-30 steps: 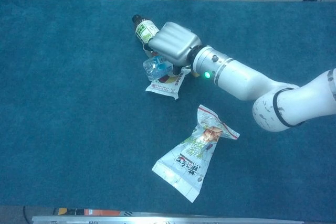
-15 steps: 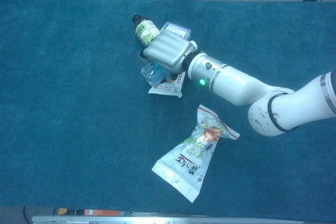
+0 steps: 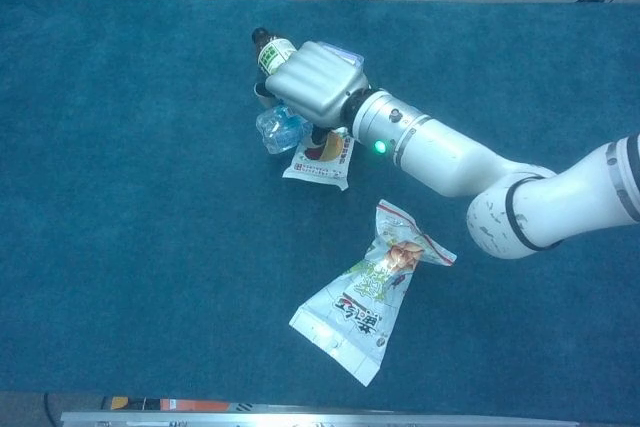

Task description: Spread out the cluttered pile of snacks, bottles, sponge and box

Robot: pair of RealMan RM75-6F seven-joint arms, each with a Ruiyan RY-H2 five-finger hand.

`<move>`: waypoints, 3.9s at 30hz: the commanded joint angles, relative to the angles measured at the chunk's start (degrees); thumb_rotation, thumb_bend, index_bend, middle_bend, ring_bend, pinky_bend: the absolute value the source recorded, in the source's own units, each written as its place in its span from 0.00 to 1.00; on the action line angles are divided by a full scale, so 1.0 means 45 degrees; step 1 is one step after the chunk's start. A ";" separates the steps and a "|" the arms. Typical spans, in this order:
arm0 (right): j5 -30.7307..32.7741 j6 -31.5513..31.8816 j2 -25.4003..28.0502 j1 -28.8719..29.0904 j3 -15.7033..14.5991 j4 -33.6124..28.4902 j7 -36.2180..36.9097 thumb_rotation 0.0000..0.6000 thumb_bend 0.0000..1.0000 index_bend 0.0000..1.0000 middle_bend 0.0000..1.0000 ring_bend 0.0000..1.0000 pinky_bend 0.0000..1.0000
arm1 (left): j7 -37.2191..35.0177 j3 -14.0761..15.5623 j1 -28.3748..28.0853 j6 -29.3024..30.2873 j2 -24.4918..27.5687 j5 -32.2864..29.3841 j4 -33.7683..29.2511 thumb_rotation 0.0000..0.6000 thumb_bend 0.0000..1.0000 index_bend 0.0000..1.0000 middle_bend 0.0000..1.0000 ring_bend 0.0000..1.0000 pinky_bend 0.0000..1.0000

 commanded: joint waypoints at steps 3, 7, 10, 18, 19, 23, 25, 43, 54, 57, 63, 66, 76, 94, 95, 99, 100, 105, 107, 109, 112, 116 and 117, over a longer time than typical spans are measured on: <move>0.0007 0.0037 0.0327 -0.0021 0.0382 -0.0756 0.0425 1.00 0.25 0.65 0.53 0.52 0.61 | 0.0133 0.0025 0.0008 0.0037 0.0060 0.0069 -0.0127 1.00 0.26 0.14 0.12 0.08 0.13; 0.0252 -0.0084 0.0167 0.0207 0.0797 -0.0997 0.0533 1.00 0.25 0.65 0.53 0.52 0.61 | 0.0294 0.0094 0.0111 0.0232 0.0228 0.0199 -0.0334 1.00 0.26 0.14 0.12 0.08 0.13; 0.0565 -0.0227 -0.0160 0.0467 0.1139 -0.0976 0.0539 1.00 0.25 0.65 0.53 0.52 0.61 | 0.0359 0.0127 0.0243 0.0432 0.0354 0.0214 -0.0470 1.00 0.26 0.14 0.12 0.08 0.13; 0.1631 -0.0720 -0.1357 0.1331 0.1687 -0.0449 -0.0011 1.00 0.24 0.65 0.53 0.52 0.61 | 0.0393 0.0284 0.0563 0.0784 0.0533 0.0305 -0.0612 1.00 0.26 0.14 0.12 0.08 0.13; 0.1752 -0.0759 -0.1505 0.1440 0.1722 -0.0354 -0.0130 1.00 0.24 0.65 0.53 0.52 0.61 | 0.0390 0.0299 0.0591 0.0814 0.0549 0.0317 -0.0621 1.00 0.26 0.14 0.12 0.08 0.13; 0.2342 -0.0883 -0.2168 0.1948 0.1936 0.0042 -0.0663 1.00 0.24 0.65 0.53 0.52 0.61 | 0.0371 0.0324 0.0707 0.0979 0.0607 0.0370 -0.0649 1.00 0.26 0.14 0.12 0.08 0.13; 0.2597 -0.0943 -0.2416 0.2157 0.1978 0.0264 -0.0934 1.00 0.23 0.65 0.53 0.51 0.61 | 0.0361 0.0340 0.0754 0.1037 0.0632 0.0395 -0.0656 1.00 0.26 0.14 0.12 0.08 0.13; 0.2990 -0.1315 -0.1489 0.2163 0.1462 -0.0385 -0.0601 1.00 0.22 0.15 0.32 0.30 0.45 | 0.0412 0.0322 0.0792 0.0970 0.0567 0.0455 -0.0634 1.00 0.26 0.14 0.12 0.08 0.13; 0.1330 -0.1104 0.1174 0.1164 -0.0019 -0.2186 -0.0089 1.00 0.11 0.15 0.32 0.29 0.45 | 0.0575 0.0222 0.0593 0.0665 0.0418 0.0392 -0.0651 1.00 0.26 0.14 0.12 0.08 0.13; 0.0973 -0.1249 0.1652 0.1053 -0.0434 -0.2426 -0.0094 1.00 0.03 0.15 0.32 0.29 0.45 | 0.0593 0.0199 0.0536 0.0582 0.0382 0.0377 -0.0659 1.00 0.26 0.14 0.12 0.08 0.13; 0.0572 -0.1585 0.1971 0.0944 -0.1052 -0.2256 -0.0109 1.00 0.00 0.15 0.32 0.28 0.44 | 0.0562 0.0210 0.0512 0.0533 0.0323 0.0391 -0.0604 1.00 0.26 0.14 0.12 0.08 0.13; 0.0435 -0.1712 0.1938 0.0876 -0.1298 -0.2037 -0.0082 1.00 0.00 0.15 0.31 0.28 0.44 | 0.0502 0.0209 0.0530 0.0535 0.0297 0.0352 -0.0547 1.00 0.26 0.14 0.12 0.08 0.13; -0.0045 -0.1911 0.1354 0.0705 -0.1678 -0.0794 0.0076 1.00 0.00 0.15 0.32 0.27 0.44 | 0.0359 0.0214 0.0538 0.0475 0.0252 0.0279 -0.0399 1.00 0.26 0.14 0.12 0.08 0.13; -0.0802 -0.1740 0.1534 0.0158 -0.2055 -0.0711 0.0181 1.00 0.00 0.18 0.34 0.29 0.44 | 0.0323 0.0175 0.0445 0.0362 0.0185 0.0270 -0.0316 1.00 0.26 0.14 0.12 0.08 0.13; -0.0827 -0.1708 0.1549 0.0106 -0.2080 -0.0708 0.0184 1.00 0.00 0.21 0.35 0.30 0.44 | 0.0324 0.0174 0.0441 0.0356 0.0178 0.0270 -0.0315 1.00 0.26 0.14 0.12 0.08 0.13; -0.0997 -0.1509 0.1532 -0.0133 -0.2148 -0.0640 0.0321 1.00 0.00 0.37 0.41 0.37 0.48 | 0.0363 0.0173 0.0417 0.0324 0.0165 0.0270 -0.0330 1.00 0.26 0.14 0.12 0.08 0.13; -0.1057 -0.1422 0.1502 -0.0190 -0.2155 -0.0590 0.0328 1.00 0.00 0.42 0.43 0.39 0.49 | 0.0378 0.0175 0.0413 0.0325 0.0169 0.0281 -0.0345 1.00 0.26 0.14 0.12 0.08 0.13; -0.1257 -0.1122 0.1357 -0.0482 -0.2127 -0.0349 0.0528 1.00 0.01 0.59 0.52 0.49 0.59 | 0.0443 0.0176 0.0418 0.0374 0.0204 0.0312 -0.0422 1.00 0.26 0.14 0.12 0.08 0.13; -0.1319 -0.1023 0.1316 -0.0590 -0.2093 -0.0259 0.0628 1.00 0.03 0.62 0.54 0.52 0.61 | 0.0469 0.0183 0.0422 0.0375 0.0224 0.0308 -0.0458 1.00 0.26 0.14 0.12 0.08 0.13; -0.1347 -0.0966 0.1303 -0.0677 -0.2061 -0.0202 0.0713 1.00 0.04 0.64 0.56 0.53 0.63 | 0.0487 0.0185 0.0423 0.0382 0.0234 0.0311 -0.0483 1.00 0.26 0.14 0.12 0.08 0.13; -0.1427 -0.0861 0.1384 -0.0814 -0.1970 -0.0253 0.0966 1.00 0.05 0.67 0.57 0.55 0.65 | 0.0501 0.0191 0.0418 0.0370 0.0254 0.0310 -0.0522 1.00 0.26 0.14 0.12 0.08 0.13; -0.1647 -0.0539 0.1697 -0.0993 -0.1809 -0.0661 0.1354 1.00 0.05 0.67 0.58 0.57 0.66 | 0.0516 0.0197 0.0407 0.0353 0.0282 0.0315 -0.0550 1.00 0.26 0.14 0.12 0.08 0.13; -0.1708 -0.0451 0.1822 -0.1040 -0.1778 -0.0829 0.1439 1.00 0.05 0.67 0.58 0.57 0.66 | 0.0519 0.0195 0.0402 0.0352 0.0294 0.0316 -0.0561 1.00 0.26 0.14 0.12 0.08 0.13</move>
